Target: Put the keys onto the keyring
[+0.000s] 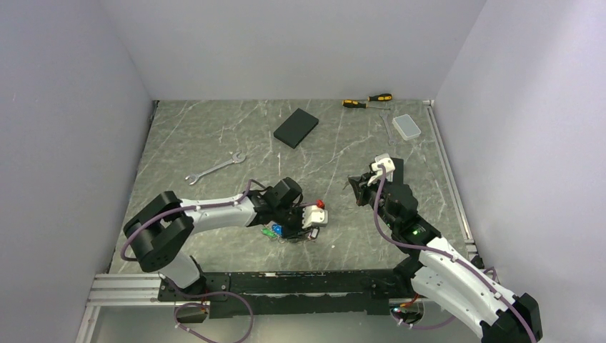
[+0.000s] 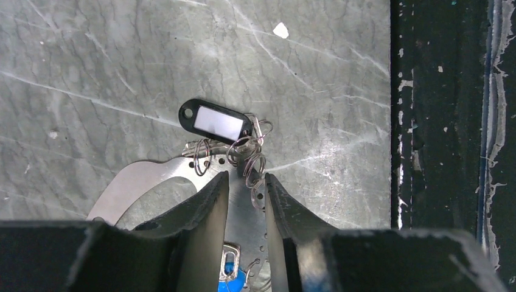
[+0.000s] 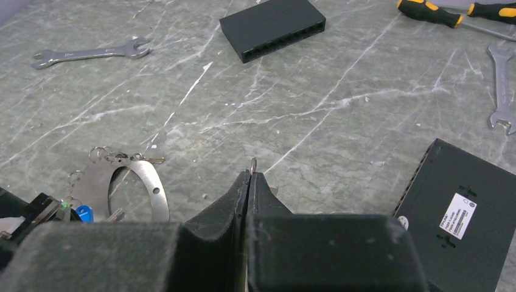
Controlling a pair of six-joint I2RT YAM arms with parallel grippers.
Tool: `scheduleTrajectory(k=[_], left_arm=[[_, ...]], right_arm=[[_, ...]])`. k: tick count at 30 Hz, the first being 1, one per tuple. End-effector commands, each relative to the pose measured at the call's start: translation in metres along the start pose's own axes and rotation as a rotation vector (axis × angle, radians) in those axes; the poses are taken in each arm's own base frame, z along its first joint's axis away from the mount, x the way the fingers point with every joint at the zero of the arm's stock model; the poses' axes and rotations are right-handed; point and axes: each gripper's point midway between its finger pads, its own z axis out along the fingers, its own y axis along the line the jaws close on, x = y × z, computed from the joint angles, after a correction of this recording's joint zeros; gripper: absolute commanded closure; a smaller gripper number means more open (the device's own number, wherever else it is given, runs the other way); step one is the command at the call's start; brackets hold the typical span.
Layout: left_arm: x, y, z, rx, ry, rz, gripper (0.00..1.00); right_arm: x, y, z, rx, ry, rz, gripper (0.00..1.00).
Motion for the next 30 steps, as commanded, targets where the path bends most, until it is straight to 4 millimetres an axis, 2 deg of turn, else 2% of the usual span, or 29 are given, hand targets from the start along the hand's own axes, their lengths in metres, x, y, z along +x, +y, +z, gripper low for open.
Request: scheduleTrajectory(k=[1,19,30], left_arm=[[-0.005,0.000,0.003,0.017,-0.033,-0.024,0.66],[0.016,-0.001,0.011,0.029,0.021,-0.046,0.67],[0.023,-0.003,0.014,0.045,0.045,-0.047,0.76]], right_arm=[[-0.015,0.002,0.000,-0.007,-0.052,0.020,1.00],[-0.014,0.002,0.000,-0.006,-0.049,0.020,1.00],[-0.015,0.002,-0.001,-0.005,-0.051,0.020,1.00]])
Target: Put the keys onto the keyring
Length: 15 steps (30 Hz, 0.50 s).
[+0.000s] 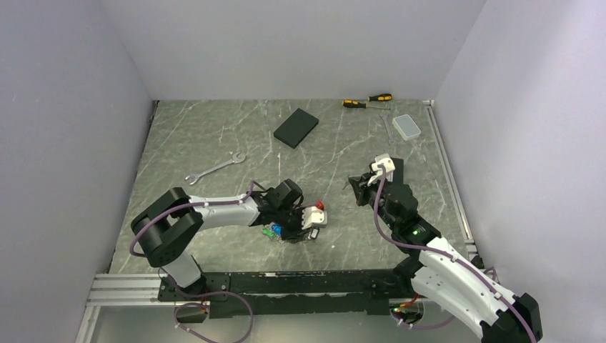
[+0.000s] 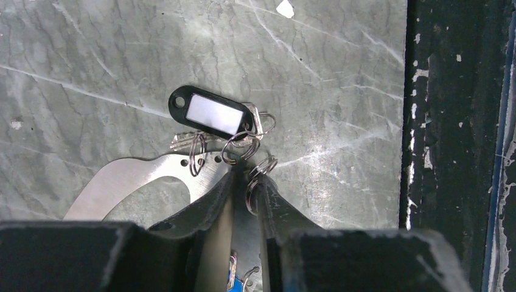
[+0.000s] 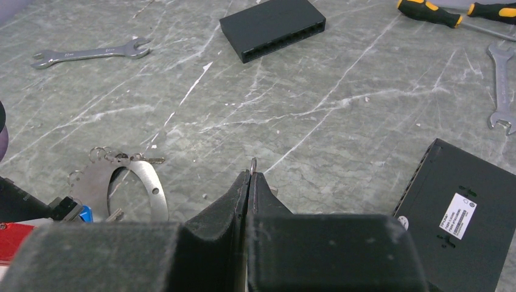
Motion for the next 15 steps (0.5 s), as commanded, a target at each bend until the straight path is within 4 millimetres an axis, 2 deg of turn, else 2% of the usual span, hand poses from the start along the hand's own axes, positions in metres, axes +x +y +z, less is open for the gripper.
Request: scheduleTrajectory(k=[1,8,15], left_arm=[[0.002,-0.002,0.003,0.025,0.004,0.002,0.78],[-0.001,-0.003,-0.001,0.031,0.001,0.025,0.98],[-0.015,-0.002,-0.009,0.025,-0.029,0.068,1.00]], right_arm=[[-0.015,0.002,-0.001,-0.005,-0.051,0.020,1.00],[-0.015,0.002,-0.001,-0.005,-0.052,0.020,1.00],[-0.016,0.002,0.000,-0.008,-0.051,0.018,1.00]])
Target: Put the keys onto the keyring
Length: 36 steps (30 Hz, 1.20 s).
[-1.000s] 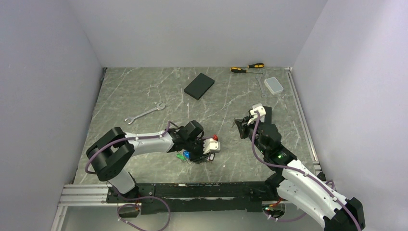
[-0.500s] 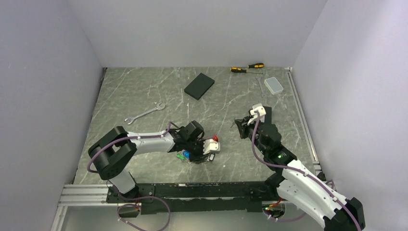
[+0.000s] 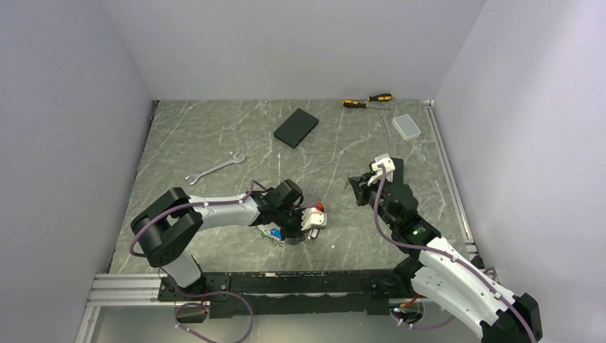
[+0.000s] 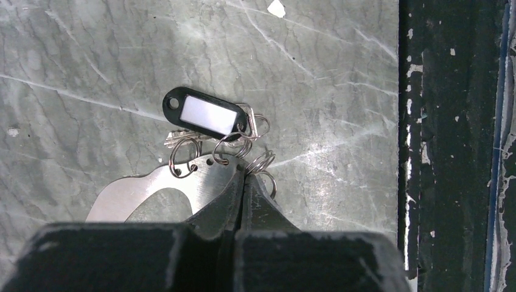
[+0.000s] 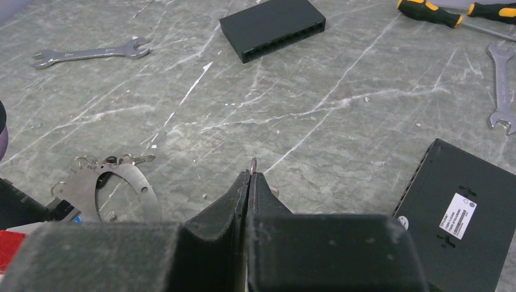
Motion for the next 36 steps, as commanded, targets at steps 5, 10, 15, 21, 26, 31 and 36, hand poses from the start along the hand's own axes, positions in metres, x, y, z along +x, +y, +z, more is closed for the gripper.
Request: scheduleTrajectory(k=[5,10,15,21,26,31,36], left_arm=[[-0.028,-0.001,-0.017,0.010,-0.055,0.068,1.00],[-0.042,0.001,-0.030,-0.019,-0.097,0.120,1.00],[-0.045,0.003,-0.035,-0.039,-0.117,0.133,1.00],[-0.030,0.005,-0.024,-0.035,-0.088,0.090,1.00],[-0.021,0.005,-0.017,-0.034,-0.070,0.064,0.77],[-0.020,0.003,-0.016,-0.021,-0.071,0.059,0.72],[-0.022,0.006,-0.016,-0.027,-0.071,0.066,0.72]], right_arm=[[-0.015,0.003,0.000,-0.010,-0.050,0.018,1.00],[-0.015,0.003,0.001,-0.012,-0.050,0.017,1.00],[-0.016,0.004,0.001,-0.018,-0.052,0.017,1.00],[-0.015,0.004,0.001,-0.019,-0.050,0.016,1.00],[-0.014,0.004,0.001,-0.019,-0.048,0.016,1.00],[-0.014,0.004,0.002,-0.016,-0.045,0.015,1.00],[-0.014,0.003,0.001,-0.015,-0.047,0.015,1.00]])
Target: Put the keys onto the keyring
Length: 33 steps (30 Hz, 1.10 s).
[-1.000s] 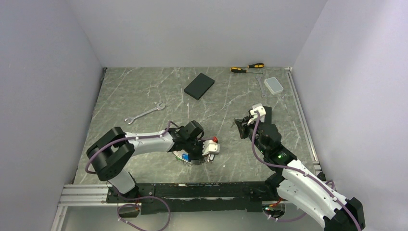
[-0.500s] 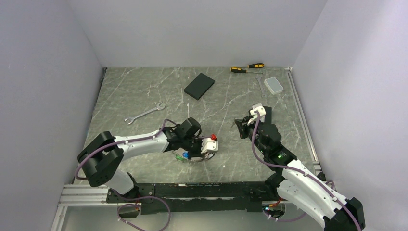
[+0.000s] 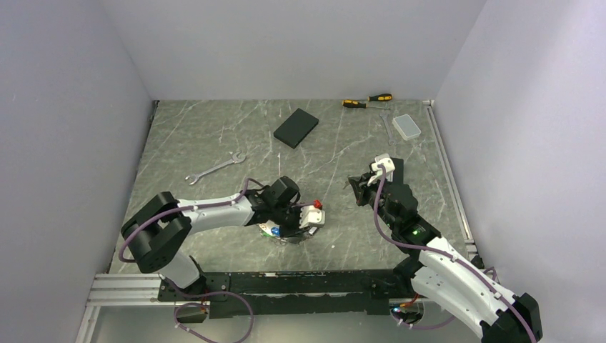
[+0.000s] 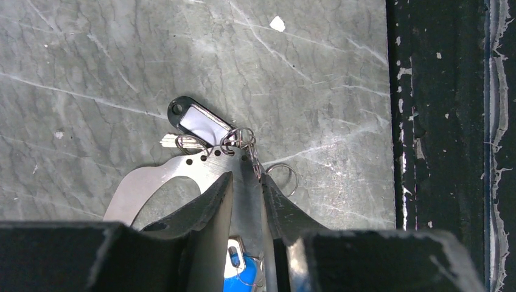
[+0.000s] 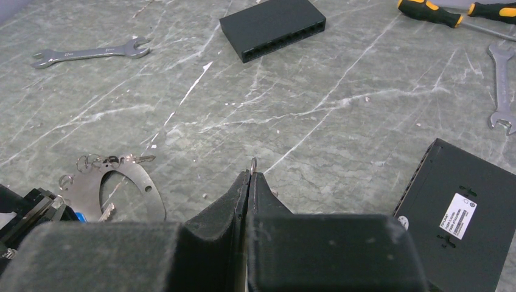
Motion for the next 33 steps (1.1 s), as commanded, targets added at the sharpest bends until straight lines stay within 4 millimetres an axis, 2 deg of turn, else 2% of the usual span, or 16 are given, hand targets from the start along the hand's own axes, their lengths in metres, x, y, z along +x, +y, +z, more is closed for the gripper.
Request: scheduleTrajectory(k=[1,6,15,21,33], left_arm=[[-0.0075,0.0039,0.0013,-0.004,-0.024,0.012,0.72],[-0.0022,0.0012,-0.0001,0.000,-0.009,0.005,0.70],[-0.0051,0.0019,-0.0009,-0.049,-0.051,-0.089,0.66],[-0.0025,0.0029,0.0027,-0.093,-0.091,-0.173,0.66],[-0.0079,0.0039,0.0023,-0.108,-0.116,-0.174,0.68]], right_arm=[[-0.0141,0.0031,0.0008,-0.014,-0.048,0.015,1.00],[-0.0144,0.0030,0.0002,-0.014,-0.050,0.016,1.00],[-0.0143,0.0034,0.0007,-0.015,-0.050,0.017,1.00],[-0.0138,0.0036,0.0004,-0.016,-0.048,0.017,1.00],[-0.0136,0.0037,0.0007,-0.017,-0.046,0.017,1.00]])
